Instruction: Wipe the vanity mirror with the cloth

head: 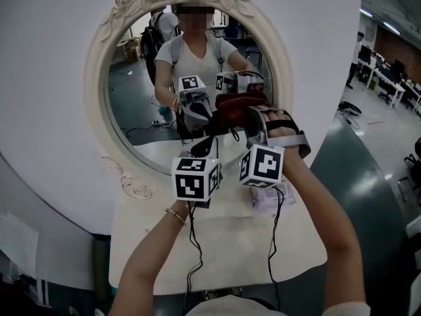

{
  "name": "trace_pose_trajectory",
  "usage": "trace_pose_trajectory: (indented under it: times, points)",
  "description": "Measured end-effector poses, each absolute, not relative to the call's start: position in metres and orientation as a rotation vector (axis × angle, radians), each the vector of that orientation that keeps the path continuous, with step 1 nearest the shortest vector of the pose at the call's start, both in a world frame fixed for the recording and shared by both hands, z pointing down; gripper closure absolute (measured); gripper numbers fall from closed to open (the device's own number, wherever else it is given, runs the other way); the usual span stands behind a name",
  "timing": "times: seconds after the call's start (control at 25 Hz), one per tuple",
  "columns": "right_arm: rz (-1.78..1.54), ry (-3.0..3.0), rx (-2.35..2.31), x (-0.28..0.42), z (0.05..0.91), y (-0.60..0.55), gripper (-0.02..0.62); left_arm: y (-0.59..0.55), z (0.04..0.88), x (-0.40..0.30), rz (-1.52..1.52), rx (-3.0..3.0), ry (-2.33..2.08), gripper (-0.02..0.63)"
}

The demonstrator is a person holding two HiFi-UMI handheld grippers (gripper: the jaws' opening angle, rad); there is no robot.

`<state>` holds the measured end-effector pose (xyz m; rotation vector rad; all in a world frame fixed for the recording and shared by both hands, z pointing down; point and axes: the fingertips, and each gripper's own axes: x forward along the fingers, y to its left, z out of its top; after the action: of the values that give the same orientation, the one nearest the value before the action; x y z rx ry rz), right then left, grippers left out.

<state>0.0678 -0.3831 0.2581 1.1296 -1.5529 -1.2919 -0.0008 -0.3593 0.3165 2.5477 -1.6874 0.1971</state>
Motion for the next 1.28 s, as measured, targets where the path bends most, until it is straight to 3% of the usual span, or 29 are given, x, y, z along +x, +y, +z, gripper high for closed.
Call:
trace_pose_trajectory:
  times: [0.68,1.28]
  points:
    - [-1.104,-1.714,1.028,0.053,0.373,-0.378,0.535,-0.358,0.433,-0.016,0.293,2.342,-1.660,0.603]
    - [-0.844,-1.856,0.799,-0.001,0.514,-0.363,0.535,-0.333,0.531,-0.058,0.356,2.149,-1.641,0.603]
